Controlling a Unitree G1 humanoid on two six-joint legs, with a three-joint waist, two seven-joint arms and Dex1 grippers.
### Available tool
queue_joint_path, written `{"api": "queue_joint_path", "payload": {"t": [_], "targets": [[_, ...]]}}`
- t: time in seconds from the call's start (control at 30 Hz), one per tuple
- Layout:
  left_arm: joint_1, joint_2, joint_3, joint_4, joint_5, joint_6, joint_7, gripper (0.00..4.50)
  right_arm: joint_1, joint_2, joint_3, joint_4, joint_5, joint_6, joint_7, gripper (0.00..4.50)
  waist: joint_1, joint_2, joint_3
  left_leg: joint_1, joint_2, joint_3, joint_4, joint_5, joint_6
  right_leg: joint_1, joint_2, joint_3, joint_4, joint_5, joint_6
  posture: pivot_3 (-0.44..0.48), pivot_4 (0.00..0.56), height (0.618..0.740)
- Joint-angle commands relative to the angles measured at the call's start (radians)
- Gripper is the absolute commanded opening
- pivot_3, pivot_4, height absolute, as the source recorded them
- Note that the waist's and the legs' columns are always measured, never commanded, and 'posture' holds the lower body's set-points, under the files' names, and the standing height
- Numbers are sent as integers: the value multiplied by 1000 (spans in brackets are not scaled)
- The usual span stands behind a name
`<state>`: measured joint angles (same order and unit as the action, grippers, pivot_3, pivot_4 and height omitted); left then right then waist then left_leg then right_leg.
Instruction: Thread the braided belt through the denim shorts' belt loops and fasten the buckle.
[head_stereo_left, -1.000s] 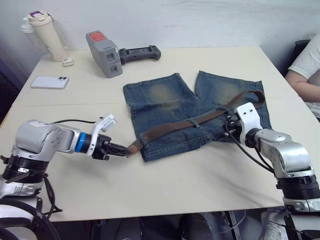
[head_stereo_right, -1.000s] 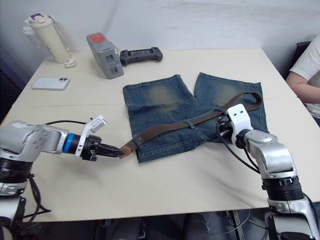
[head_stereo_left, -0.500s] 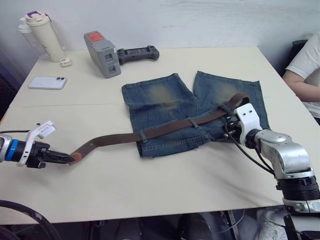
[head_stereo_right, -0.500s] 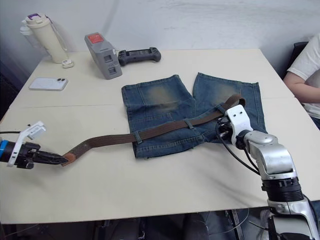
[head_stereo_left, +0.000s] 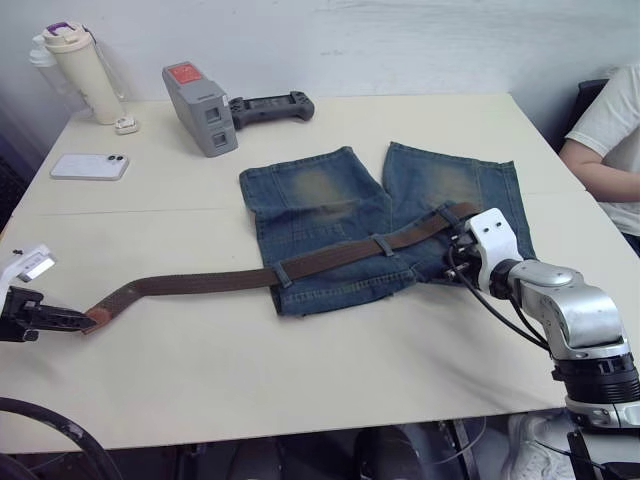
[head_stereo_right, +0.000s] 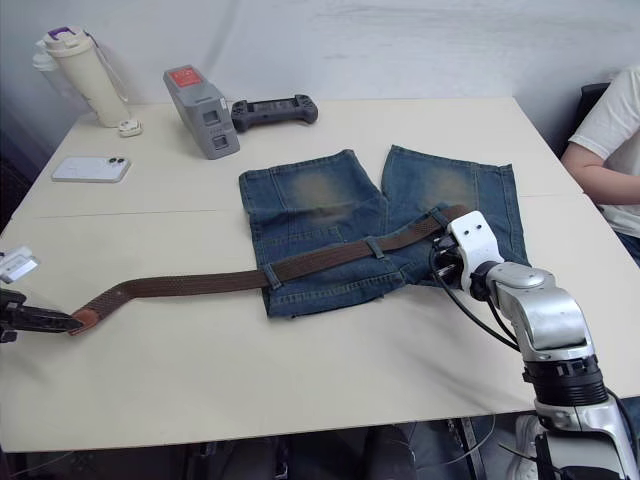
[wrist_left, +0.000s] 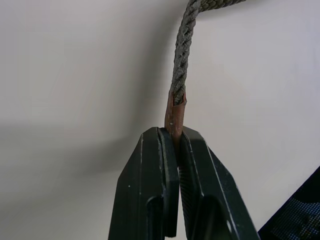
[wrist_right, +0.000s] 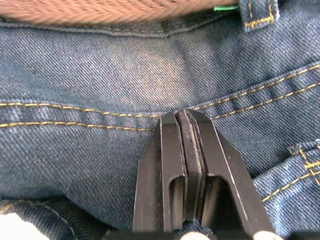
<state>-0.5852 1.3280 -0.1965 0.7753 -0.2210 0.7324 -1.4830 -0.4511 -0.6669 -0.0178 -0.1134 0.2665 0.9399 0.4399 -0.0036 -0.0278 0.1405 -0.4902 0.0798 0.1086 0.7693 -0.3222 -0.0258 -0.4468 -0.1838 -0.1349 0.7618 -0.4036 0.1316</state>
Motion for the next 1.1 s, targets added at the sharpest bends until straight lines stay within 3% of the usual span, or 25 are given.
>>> {"api": "queue_joint_path", "payload": {"t": [0.03, 0.43, 0.53, 0.57, 0.67, 0.87, 1.03, 1.1], "targets": [[-45, 21, 41, 93, 47, -45, 9, 0, 18, 6, 18, 18, -5, 38, 14, 32, 0, -1, 0, 0, 0, 0, 0, 0, 0, 0, 0, 0, 0, 0, 0, 0, 150, 650], [-106, 6, 55, 268, 159, -161, 30, 0, 11, 3, 21, 20, -5, 41, 33, 32, -5, -3, -2, 0, 1, 2, 0, 0, -1, -2, 0, -1, 2, 0, -1, 0, 150, 650], [-108, -6, 51, 281, 203, -238, 119, 0, 7, -3, 19, 14, -3, 47, 36, 32, -5, -3, -2, 0, 1, 2, 0, -1, -1, -2, 0, -1, 2, 0, -1, 0, 150, 650], [-126, -14, 60, 284, 203, -236, 138, 682, 5, -7, 17, 11, -2, 50, 39, 0, -4, -3, -2, 0, 1, 2, 0, -1, -1, -2, 0, -1, 2, 0, -1, 0, 150, 650], [-183, -28, 76, 272, 196, -189, 120, 1540, -2, -15, 7, -10, 9, 58, 54, 0, -1, -3, -2, 0, 1, 2, 0, -1, -1, -2, 0, -1, 2, 0, -1, 0, 150, 650], [-267, -34, 91, 242, 211, -212, 121, 4326, -16, -67, -22, -119, 93, 99, 169, 0, -7, -2, -1, 0, 1, 3, 0, -1, -1, -2, 0, -1, 2, 0, -1, 0, 150, 650], [-331, -76, 107, 159, 170, -157, 38, 4473, -23, -150, -77, -200, 179, 163, 256, 0, -11, -1, 0, 0, 1, 4, 0, -1, -1, -3, 0, -1, 2, 0, -1, 0, 150, 650], [-320, -103, 124, 32, 105, -92, -38, 4473, -37, -157, -161, -248, 291, 195, 323, 0, -10, -1, 0, 0, 1, 4, 0, -1, 0, -3, -1, -1, 2, 0, -1, 0, 150, 650]]}}
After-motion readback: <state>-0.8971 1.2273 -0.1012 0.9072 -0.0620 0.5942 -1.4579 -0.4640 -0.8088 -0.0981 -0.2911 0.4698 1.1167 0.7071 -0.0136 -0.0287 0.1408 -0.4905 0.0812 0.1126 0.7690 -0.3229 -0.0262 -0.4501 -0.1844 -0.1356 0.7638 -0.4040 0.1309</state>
